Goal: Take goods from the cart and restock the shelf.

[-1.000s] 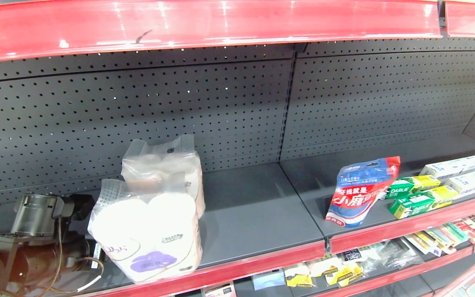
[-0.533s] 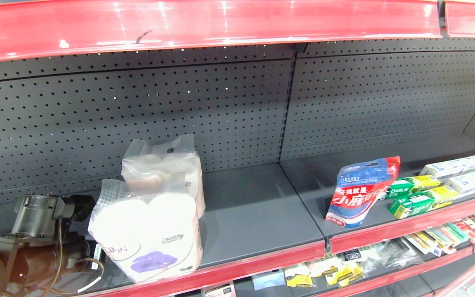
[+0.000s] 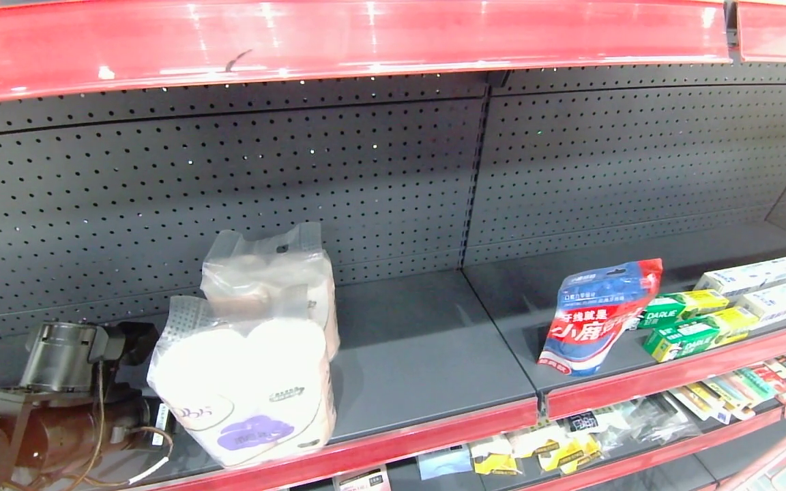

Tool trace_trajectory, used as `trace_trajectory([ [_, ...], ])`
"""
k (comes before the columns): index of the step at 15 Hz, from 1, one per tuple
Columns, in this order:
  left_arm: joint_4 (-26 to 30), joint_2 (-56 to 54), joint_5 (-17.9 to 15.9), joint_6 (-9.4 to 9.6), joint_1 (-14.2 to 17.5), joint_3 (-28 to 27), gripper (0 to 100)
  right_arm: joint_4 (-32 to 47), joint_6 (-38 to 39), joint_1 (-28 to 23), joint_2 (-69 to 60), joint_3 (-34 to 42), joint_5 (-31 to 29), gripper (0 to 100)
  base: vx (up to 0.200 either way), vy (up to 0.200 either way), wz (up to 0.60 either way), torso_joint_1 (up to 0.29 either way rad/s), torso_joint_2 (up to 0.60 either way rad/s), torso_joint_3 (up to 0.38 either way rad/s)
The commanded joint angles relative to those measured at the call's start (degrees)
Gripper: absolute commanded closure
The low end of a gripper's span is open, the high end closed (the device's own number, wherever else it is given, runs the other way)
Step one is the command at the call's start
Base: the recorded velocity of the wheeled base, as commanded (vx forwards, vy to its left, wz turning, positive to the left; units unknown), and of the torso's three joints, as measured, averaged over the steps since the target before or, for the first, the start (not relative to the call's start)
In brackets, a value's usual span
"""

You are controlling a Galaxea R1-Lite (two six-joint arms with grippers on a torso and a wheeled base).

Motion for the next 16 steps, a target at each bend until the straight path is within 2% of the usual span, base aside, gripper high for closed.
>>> trace_trajectory([
  [1,0.0,-0.1,0.0,-0.04,-0.3,0.0,0,0.0,0.0,0.0,0.1,0.0,0.0,0,0.000,0.000,0.00,0.000,0.00,0.000],
  [12,-1.0,-0.6,0.1,-0.12,0.1,-0.8,0,0.0,0.0,0.0,0.1,0.0,0.0,0,0.000,0.000,0.00,0.000,0.00,0.000],
  [14,-2.5,-3.1,0.2,0.49,1.8,-1.0,0,0.0,0.0,0.0,0.1,0.0,0.0,0,0.000,0.000,0.00,0.000,0.00,0.000],
  [15,-3.1,-6.4,0.2,1.90,2.7,-1.0,0,0.0,0.0,0.1,0.1,-0.1,0.0,0,0.000,0.000,0.00,0.000,0.00,0.000],
  [16,-2.9,-10.9,0.0,4.10,3.9,-0.6,0,0.0,0.0,0.0,0.1,0.0,0.0,0,0.000,0.000,0.00,0.000,0.00,0.000],
])
